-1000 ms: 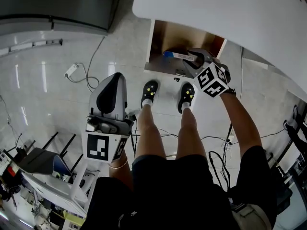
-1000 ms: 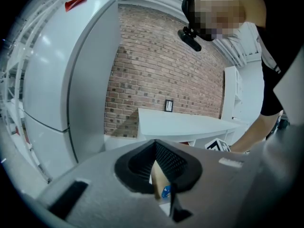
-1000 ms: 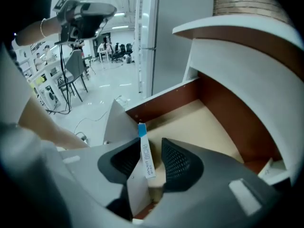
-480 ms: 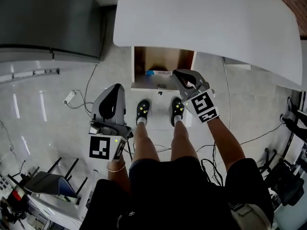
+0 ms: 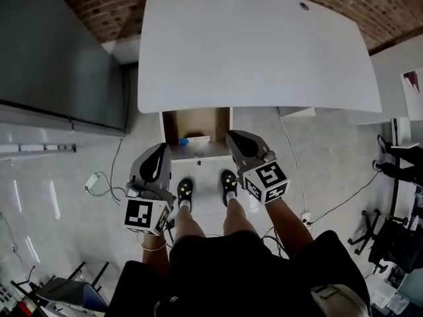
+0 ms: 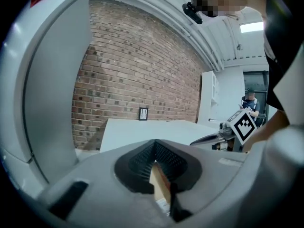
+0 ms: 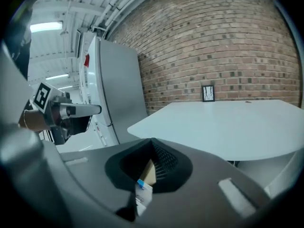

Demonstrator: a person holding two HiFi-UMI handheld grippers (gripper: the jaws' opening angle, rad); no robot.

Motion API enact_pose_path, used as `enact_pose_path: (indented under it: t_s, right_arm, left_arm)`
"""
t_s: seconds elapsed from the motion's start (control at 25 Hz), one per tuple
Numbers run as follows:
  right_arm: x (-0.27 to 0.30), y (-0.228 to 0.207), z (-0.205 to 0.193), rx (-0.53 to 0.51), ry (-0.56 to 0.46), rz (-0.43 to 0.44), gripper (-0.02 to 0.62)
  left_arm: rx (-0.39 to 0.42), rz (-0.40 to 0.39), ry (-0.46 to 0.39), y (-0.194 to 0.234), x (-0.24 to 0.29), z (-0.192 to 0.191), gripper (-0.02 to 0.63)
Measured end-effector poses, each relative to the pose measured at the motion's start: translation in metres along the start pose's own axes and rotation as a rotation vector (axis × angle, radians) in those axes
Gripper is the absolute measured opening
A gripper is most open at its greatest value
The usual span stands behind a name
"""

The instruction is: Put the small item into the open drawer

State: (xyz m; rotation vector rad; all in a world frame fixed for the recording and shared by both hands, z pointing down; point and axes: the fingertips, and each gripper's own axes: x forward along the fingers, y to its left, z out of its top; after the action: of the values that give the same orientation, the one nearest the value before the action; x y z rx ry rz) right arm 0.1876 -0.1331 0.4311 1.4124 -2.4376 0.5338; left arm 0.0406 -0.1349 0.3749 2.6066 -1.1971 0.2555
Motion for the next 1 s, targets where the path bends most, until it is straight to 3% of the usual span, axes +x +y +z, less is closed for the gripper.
enact_pose_path:
  t_s: [0.28,0.48,1.0]
  right_arm:
    - [-0.05,-0.012,0.043,0.075,-0.082,-0.091,0.011]
    - [-0.073,-0.014,0.067,0.117,-0.147,-0.123,0.011]
    - [-0.115,0.001,0.109,0.145,-0.263,-0.132,0.011]
  left_arm:
    - [0.045,-0.059,-0.001,-0.031,0.008,0.036,-0.011]
    - [0.032,-0.08,-0.015,-0.039,0.006,0.053,-0.011]
    - [0.089,-0.164,-0.082,-0.077,0.009,0.098,-0.011]
